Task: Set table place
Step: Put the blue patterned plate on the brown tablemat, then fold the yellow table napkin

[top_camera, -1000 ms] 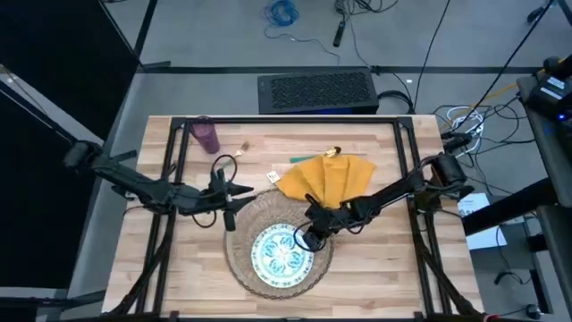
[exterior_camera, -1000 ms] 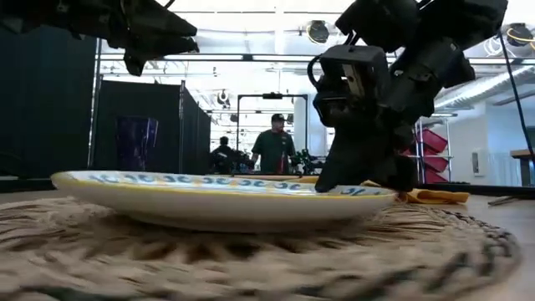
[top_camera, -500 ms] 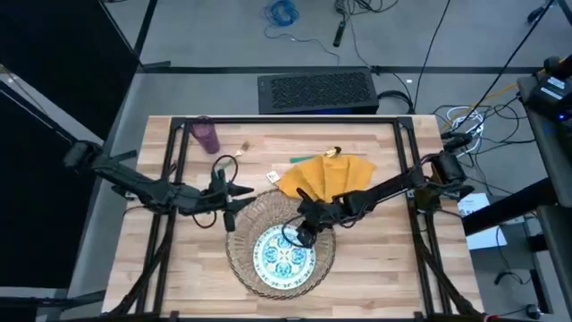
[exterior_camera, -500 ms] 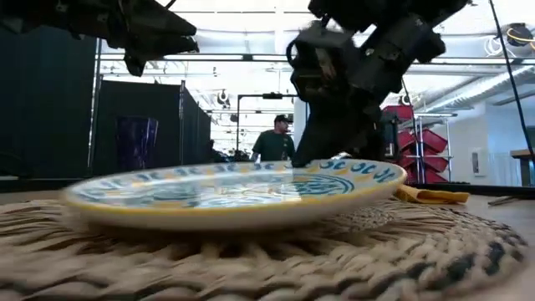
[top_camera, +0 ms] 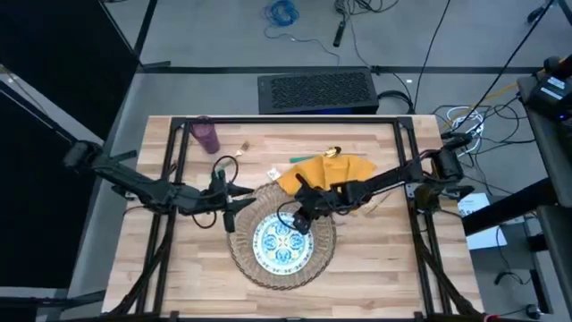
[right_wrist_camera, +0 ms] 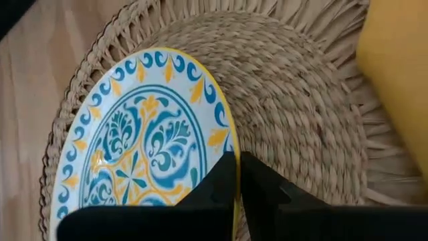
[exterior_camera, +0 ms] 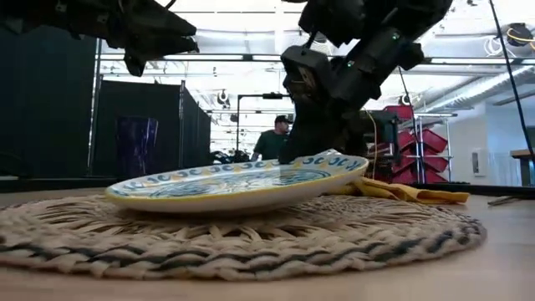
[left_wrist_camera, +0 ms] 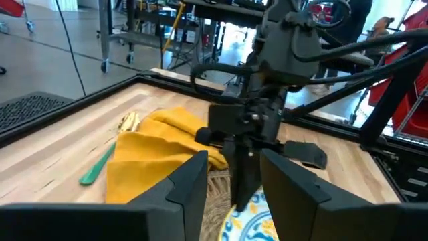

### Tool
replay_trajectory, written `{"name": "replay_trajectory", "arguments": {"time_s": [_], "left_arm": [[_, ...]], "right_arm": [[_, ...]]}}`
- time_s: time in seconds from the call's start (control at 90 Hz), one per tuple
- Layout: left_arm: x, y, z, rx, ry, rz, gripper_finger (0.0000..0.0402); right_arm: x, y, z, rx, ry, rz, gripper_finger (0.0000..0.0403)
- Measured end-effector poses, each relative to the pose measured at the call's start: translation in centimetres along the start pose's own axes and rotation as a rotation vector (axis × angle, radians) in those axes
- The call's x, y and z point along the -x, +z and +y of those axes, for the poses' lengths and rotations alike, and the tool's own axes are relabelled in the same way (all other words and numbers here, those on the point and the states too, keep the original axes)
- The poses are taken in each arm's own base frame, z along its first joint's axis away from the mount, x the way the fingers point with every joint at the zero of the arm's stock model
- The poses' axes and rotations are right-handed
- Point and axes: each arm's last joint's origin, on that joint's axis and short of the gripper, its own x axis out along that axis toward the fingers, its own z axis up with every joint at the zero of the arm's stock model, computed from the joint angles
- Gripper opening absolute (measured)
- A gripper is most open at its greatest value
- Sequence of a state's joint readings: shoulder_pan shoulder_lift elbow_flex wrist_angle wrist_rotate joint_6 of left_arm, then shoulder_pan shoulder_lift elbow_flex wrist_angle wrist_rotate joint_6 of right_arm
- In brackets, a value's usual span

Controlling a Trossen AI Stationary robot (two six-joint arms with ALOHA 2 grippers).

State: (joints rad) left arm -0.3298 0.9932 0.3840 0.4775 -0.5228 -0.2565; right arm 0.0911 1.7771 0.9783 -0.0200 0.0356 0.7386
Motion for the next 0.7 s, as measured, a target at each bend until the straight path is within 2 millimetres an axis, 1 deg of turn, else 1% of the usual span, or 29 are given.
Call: {"name": "replay_trajectory", "arguments": {"time_s": [0.178,0.278,0.7], "left_arm": [[0.0,0.0,0.0,0.0,0.0,0.0,0.0121],[0.0,0.0,0.0,0.0,0.0,0.0,0.0121],[0.0,-0.01,-0.03,0.0,-0.012,0.003,0.0121]], "right_arm": [[0.0,0.13,-0.21,-0.003,-0.005,0.002,0.0001],[-0.01,0.07,-0.24,0.005,-0.005,0.01,0.0011],[0.02,0.0,-0.5,0.045,-0.024,0.027,0.012]]}}
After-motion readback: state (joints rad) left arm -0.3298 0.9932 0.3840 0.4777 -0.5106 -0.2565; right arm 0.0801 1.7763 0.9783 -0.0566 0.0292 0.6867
